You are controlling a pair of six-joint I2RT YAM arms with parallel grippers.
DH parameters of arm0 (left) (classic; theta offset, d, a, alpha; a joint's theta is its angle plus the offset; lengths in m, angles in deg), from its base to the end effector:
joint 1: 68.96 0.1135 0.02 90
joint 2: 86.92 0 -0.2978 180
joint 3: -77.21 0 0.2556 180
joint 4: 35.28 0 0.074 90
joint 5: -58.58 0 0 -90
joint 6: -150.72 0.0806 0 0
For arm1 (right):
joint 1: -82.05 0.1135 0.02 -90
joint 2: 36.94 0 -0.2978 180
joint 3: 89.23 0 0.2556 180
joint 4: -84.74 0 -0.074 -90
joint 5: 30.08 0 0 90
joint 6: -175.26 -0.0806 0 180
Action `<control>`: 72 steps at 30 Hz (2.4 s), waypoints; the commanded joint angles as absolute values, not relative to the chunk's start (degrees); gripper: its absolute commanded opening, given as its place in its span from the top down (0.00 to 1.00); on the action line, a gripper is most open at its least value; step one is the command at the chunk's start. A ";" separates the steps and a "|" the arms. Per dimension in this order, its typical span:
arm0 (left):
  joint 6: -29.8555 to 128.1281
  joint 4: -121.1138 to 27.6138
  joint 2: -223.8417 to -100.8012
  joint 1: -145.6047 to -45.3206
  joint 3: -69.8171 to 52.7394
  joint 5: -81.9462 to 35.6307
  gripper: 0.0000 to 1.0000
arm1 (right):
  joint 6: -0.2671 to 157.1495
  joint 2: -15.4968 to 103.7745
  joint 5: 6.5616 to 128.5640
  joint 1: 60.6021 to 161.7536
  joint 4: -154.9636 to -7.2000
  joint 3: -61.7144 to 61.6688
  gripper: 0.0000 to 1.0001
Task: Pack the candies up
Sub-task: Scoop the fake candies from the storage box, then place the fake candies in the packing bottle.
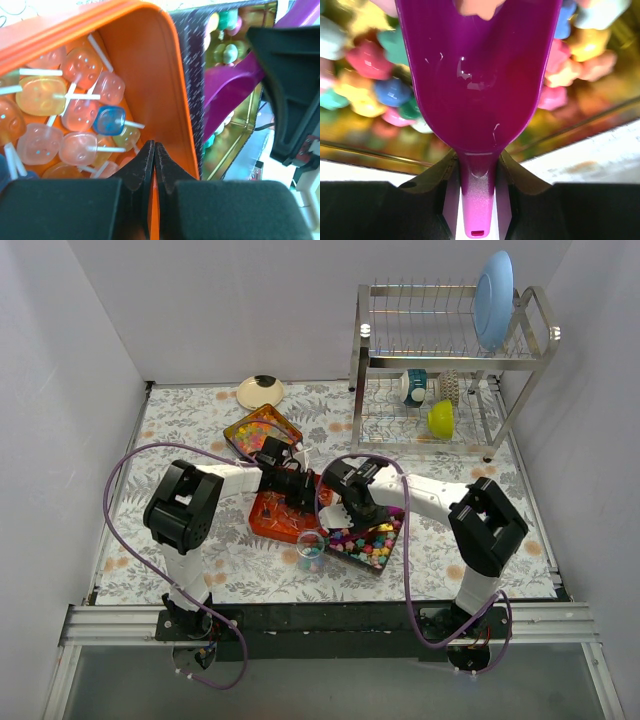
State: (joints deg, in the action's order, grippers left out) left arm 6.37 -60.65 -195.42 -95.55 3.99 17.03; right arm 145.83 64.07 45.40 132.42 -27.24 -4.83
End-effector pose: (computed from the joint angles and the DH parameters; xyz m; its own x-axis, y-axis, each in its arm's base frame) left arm 0.3178 -0.2265 0.1372 -0.9621 -0.1212 0.2444 -0.2692 0.5670 -0.7785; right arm 0.2299 0.2459 0.1814 0.3243 -0.9303 0.1714 -0.9121 -0.3556 -0.2042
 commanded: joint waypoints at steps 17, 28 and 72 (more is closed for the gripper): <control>9.38 -65.54 -193.53 -91.55 -3.50 19.64 1.00 | 140.97 51.66 71.42 126.53 -40.54 -18.96 0.99; 18.88 -80.40 -191.33 -89.62 -14.14 19.91 0.55 | 143.70 43.93 83.30 118.26 -43.09 -23.09 0.99; 18.53 -82.61 -156.27 -64.49 7.11 5.67 0.02 | 145.72 52.18 52.81 136.71 -7.68 22.70 0.99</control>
